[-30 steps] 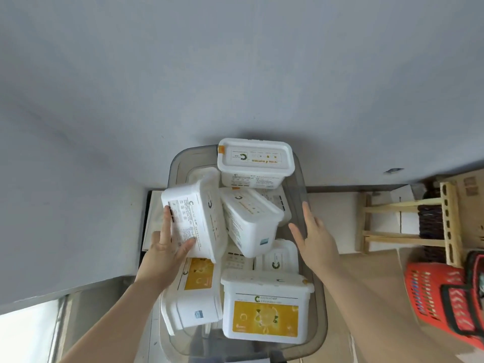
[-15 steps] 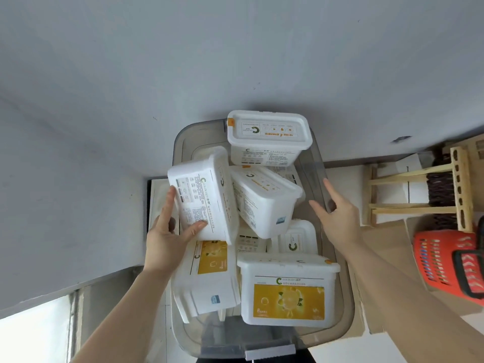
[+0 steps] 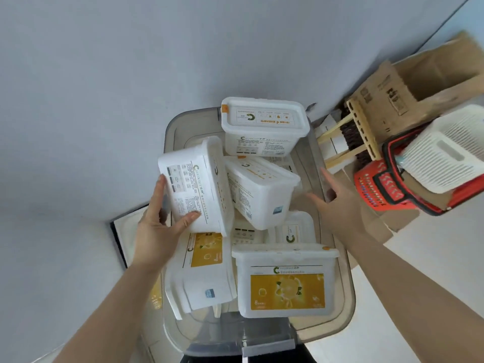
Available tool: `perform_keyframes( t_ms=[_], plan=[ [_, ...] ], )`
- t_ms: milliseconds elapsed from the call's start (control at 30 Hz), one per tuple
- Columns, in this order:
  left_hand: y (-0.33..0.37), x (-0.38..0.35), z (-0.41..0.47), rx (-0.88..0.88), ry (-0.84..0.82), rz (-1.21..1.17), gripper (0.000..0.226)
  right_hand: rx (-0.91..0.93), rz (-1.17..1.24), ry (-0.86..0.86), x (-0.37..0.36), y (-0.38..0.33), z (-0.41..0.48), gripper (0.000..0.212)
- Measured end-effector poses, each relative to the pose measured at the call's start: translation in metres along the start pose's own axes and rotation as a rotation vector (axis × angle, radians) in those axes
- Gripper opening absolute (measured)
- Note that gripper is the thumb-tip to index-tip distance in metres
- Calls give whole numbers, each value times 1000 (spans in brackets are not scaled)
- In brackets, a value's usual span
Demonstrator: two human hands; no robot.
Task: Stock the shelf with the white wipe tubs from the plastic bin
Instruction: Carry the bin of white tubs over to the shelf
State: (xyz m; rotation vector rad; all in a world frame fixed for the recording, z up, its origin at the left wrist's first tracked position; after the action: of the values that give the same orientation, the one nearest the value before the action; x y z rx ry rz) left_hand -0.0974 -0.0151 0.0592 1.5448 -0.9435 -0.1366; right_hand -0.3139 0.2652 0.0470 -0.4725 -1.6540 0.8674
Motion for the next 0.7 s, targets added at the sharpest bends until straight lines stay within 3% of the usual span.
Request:
perform_keyframes(
  t_ms=[300, 700],
  plan=[
    [88, -91, -38, -172, -275, 89, 91, -134, -76, 356, 141, 58, -66, 66],
    [172, -313, -144, -366, -579, 144, 91, -449, 14, 583, 337, 203, -148, 60]
  ],
)
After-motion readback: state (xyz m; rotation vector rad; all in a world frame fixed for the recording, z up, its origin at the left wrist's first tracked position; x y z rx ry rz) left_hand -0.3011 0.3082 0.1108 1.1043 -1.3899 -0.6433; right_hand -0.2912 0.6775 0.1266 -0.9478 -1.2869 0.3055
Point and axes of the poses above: each hand's wrist, its own z-axis towards the middle knuckle, its own x-axis out of the back of the hand, y = z × x, the point moved 4 cm from there along z, towards the middle knuckle, and after that the axes turned 6 degrees about y, right-handed, at the moved point
